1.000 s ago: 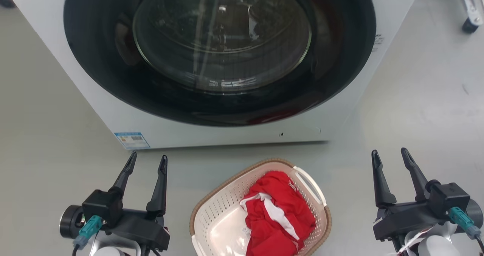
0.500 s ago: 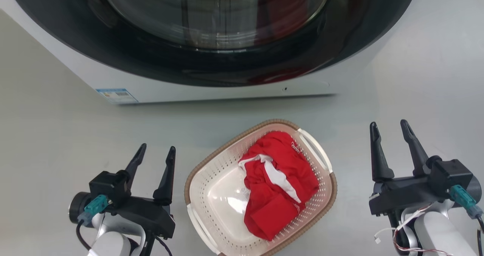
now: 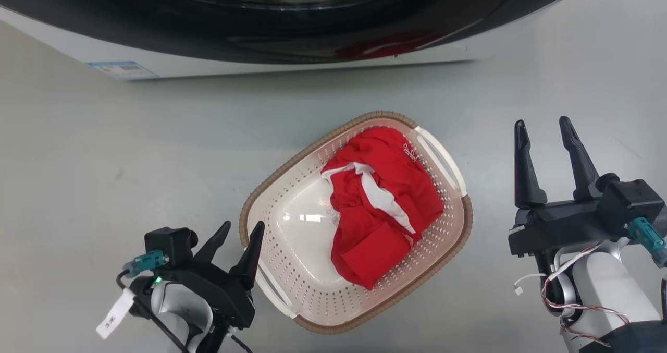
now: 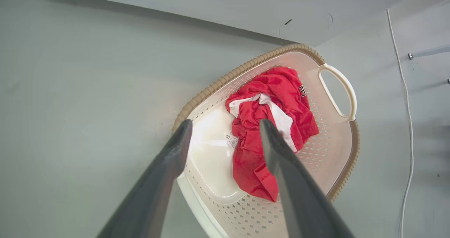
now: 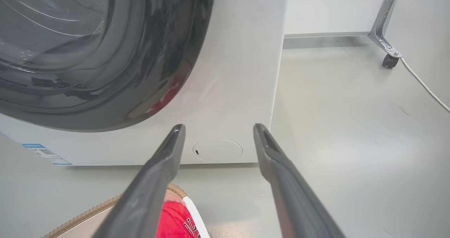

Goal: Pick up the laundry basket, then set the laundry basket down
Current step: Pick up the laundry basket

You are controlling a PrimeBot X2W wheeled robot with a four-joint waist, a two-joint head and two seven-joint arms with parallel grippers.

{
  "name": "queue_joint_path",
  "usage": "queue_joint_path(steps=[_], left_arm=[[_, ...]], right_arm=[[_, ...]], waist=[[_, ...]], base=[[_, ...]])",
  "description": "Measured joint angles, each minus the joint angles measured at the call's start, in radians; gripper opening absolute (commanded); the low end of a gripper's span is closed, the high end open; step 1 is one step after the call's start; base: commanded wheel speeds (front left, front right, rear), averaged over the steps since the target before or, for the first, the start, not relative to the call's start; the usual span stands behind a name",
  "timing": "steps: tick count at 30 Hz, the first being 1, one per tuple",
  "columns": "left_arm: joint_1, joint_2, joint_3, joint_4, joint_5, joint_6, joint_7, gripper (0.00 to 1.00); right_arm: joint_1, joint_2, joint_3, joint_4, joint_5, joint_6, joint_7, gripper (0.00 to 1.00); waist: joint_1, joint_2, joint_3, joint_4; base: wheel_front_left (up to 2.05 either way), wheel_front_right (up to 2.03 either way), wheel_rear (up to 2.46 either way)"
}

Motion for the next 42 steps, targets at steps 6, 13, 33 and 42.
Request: queue_joint_path(steps=[6,13,33,42], left_arm=[[-0.037,-0.008,0.009,0.088,-0.07,-0.015,0.081,1.0],[-0.063,-0.009,0.018,0.166,-0.116,-0.024,0.135,1.0],[-0.172,-0.027,0.038,0.35,-0.206,-0.032,0.254,1.0],[-0.218,-0.037,0.063,0.433,-0.245,-0.031,0.288,1.0]], right_arm=[[-0.041,0.009,0.002,0.012,-0.007,0.001,-0.005,1.0],[-0.058,0.016,0.003,0.033,-0.009,0.009,-0.005,1.0],[-0.084,0.05,0.001,0.071,-0.009,0.024,-0.005,1.0],[-0.099,0.06,-0.007,0.084,-0.009,0.028,-0.005,1.0]], waist=[[-0.0001,0.0,0.067,-0.004],[-0.0002,-0.0001,0.099,-0.011],[-0.0003,-0.0001,0.127,-0.049],[-0.0003,-0.0002,0.137,-0.061]], base=[[0.0,0.0,0.0],[0.0,0.0,0.0],[0.0,0.0,0.0],[0.0,0.0,0.0]])
